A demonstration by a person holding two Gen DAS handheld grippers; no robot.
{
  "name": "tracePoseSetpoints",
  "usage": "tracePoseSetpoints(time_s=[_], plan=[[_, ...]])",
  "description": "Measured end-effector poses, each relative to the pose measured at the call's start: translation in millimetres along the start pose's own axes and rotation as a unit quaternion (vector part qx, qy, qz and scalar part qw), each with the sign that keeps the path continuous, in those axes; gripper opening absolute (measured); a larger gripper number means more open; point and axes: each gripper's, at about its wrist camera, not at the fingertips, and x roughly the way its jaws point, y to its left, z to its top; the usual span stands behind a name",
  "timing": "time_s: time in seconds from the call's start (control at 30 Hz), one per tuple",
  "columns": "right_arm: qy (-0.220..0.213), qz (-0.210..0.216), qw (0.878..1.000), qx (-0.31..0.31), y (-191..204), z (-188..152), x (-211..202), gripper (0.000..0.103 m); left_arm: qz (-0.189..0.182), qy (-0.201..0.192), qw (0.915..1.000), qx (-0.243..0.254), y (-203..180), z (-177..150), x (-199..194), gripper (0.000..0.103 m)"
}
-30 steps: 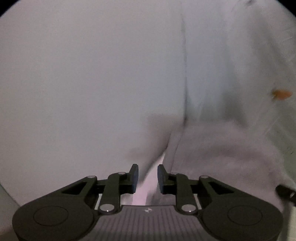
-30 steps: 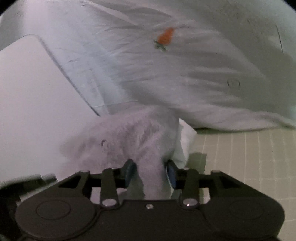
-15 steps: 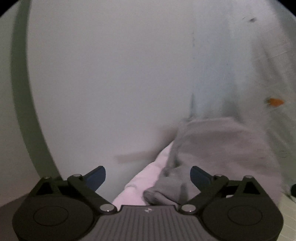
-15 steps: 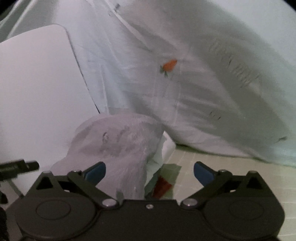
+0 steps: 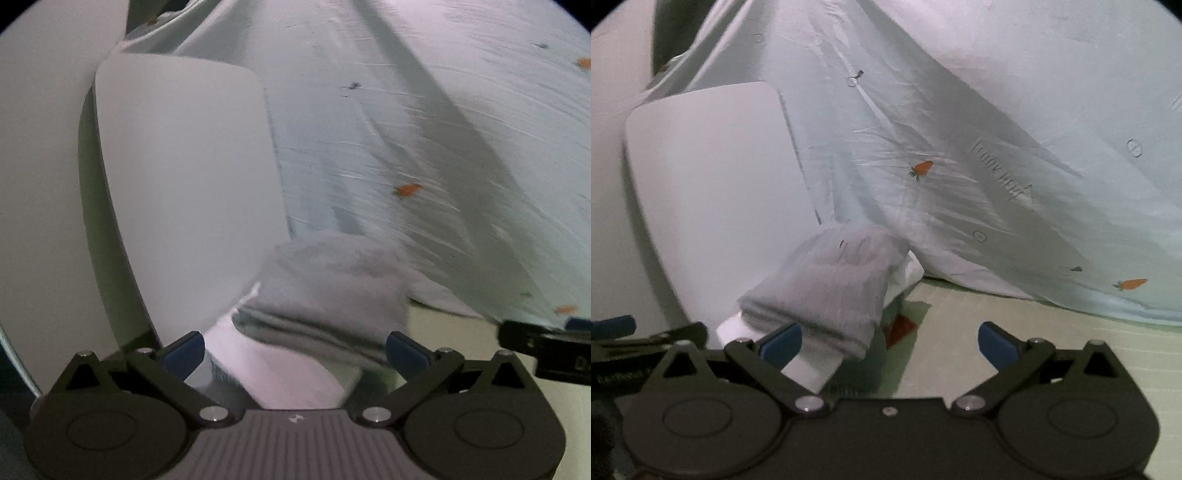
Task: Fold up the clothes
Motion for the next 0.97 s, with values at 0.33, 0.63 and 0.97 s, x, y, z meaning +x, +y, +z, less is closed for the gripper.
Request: tracePoseSetpoints(time_s=[0.33,0.63,0.97], plan=[[0.03,0.004,0.999,-0.014,-57,-42,-98,0.103,-0.018,0.027,0.9988,-0.035,-30,-42,-78,0.103],[0.057,0.009,0.998,-0.023,-77,-74,-138,0.103,-0.01,0.045,0.9976,-0.051,-46,-65,-117,0.103],[0.059,0.013,0.998,-0.019,-85,-77,-145,0.103,-0.003,0.043,0.9975,-0.057,-46,-69,-126,0.103]])
